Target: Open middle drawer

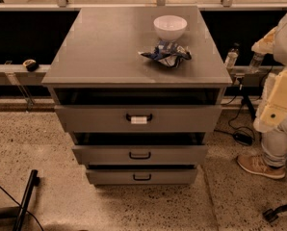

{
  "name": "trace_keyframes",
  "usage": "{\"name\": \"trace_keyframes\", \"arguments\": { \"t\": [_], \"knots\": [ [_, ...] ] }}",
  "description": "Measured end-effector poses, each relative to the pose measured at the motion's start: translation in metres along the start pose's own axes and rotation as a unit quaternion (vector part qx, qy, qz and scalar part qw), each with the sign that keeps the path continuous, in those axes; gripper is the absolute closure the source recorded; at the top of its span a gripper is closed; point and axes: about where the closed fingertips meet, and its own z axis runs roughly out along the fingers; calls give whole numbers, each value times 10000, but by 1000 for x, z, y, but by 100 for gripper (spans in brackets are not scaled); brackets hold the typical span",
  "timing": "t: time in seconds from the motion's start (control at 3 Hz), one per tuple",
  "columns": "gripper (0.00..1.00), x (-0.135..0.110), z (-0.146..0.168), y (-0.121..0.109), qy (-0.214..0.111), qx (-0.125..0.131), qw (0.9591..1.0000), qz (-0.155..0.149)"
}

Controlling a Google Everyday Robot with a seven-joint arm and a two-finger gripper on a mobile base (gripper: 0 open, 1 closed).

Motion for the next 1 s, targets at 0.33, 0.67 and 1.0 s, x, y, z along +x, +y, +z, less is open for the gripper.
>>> {"name": "trace_keyframes", "arguments": {
  "t": [0.33, 0.67, 1.0],
  "knots": [
    [0, -2, 1, 0, 19, 40, 10000, 0],
    [0, -15, 24, 16, -61, 129, 9999, -39],
    [0, -29, 95, 56, -325, -32, 9994, -132]
  ]
}}
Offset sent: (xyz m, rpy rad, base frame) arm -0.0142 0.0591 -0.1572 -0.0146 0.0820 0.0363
